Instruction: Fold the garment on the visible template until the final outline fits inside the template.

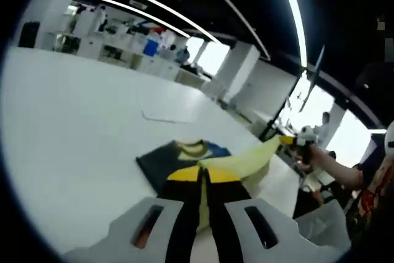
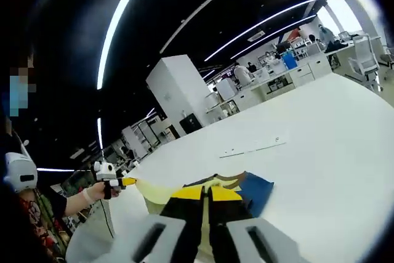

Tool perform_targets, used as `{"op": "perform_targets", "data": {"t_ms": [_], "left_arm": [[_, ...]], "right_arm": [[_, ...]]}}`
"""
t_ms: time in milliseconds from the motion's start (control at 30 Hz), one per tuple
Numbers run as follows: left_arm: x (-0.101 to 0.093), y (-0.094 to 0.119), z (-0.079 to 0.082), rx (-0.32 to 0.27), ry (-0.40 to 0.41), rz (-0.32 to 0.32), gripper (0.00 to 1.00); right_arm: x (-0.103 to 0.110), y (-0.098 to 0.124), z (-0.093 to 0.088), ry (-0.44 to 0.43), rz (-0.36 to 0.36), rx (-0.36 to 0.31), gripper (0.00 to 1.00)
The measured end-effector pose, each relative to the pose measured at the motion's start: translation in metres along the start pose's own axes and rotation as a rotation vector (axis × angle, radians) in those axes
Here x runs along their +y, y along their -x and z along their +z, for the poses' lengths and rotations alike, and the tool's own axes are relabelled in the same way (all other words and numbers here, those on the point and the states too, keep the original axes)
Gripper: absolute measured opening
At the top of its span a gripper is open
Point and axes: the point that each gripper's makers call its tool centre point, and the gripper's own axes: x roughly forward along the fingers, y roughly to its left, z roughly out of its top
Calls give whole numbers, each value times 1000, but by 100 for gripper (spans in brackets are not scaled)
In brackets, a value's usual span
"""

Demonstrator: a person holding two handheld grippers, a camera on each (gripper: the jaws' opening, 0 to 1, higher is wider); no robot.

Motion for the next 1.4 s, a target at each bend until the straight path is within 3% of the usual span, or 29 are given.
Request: {"op": "perform_targets", "data": {"t_ms": [300, 567, 667, 767, 867, 1133, 1300, 1367, 1400], "left_arm": [[36, -38, 9, -22, 67, 67, 0], [56, -59, 3, -43, 138, 117, 0], [61, -65, -3, -33, 156, 132, 0], [79, -74, -10, -31, 197, 152, 0], [84, -79, -16, -24, 209, 165, 0], [98, -88, -33, 3, 229, 208, 0], [99, -86, -39, 13, 234, 232, 0], [120, -98, -42, 24, 249, 244, 0], [119, -96, -42, 25, 250, 245, 0]], "right_arm": [[-23, -39, 4, -6, -46, 24, 0], [-59, -72, 4, -26, -78, 45, 0], [-71, -79, -3, -42, -98, 59, 0], [-92, -89, -9, -60, -124, 74, 0], [-88, -95, -18, -76, -144, 83, 0], [-113, -106, -35, -106, -192, 101, 0], [-117, -109, -44, -121, -216, 109, 0], [-124, -111, -51, -118, -226, 128, 0], [-125, -111, -53, -117, -232, 131, 0]]}}
